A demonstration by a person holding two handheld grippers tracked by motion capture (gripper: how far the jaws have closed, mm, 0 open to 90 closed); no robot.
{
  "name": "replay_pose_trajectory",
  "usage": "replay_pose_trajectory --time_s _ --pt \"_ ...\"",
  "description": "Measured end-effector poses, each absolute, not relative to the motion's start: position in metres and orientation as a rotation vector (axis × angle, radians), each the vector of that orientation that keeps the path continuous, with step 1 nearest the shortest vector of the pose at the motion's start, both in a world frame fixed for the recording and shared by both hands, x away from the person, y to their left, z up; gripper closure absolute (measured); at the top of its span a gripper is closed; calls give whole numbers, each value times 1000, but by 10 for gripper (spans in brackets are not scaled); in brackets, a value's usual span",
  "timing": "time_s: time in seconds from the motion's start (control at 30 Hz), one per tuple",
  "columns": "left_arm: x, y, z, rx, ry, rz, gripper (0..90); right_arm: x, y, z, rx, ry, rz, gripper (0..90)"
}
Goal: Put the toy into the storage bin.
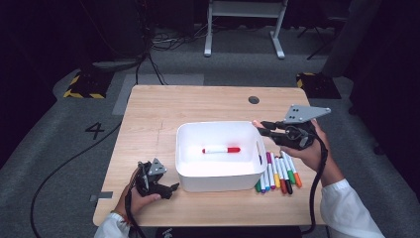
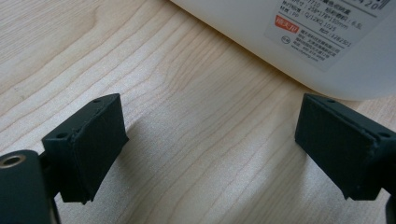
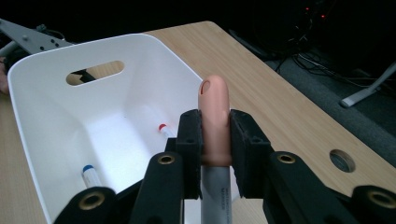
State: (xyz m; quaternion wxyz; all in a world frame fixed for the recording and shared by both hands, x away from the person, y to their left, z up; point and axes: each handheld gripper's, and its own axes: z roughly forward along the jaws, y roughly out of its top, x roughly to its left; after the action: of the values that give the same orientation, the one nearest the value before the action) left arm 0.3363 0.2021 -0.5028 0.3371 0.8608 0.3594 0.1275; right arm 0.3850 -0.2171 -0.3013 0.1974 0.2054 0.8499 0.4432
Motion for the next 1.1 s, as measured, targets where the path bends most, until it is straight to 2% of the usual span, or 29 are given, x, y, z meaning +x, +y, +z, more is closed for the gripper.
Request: replay_pose_trajectory --time_s 0.7,1.1 --pt "336 202 -503 2244 936 332 90 383 -142 -318 383 2538 1167 750" --pt "336 202 -503 2243 937 332 91 376 -113 -338 262 2709 1063 750"
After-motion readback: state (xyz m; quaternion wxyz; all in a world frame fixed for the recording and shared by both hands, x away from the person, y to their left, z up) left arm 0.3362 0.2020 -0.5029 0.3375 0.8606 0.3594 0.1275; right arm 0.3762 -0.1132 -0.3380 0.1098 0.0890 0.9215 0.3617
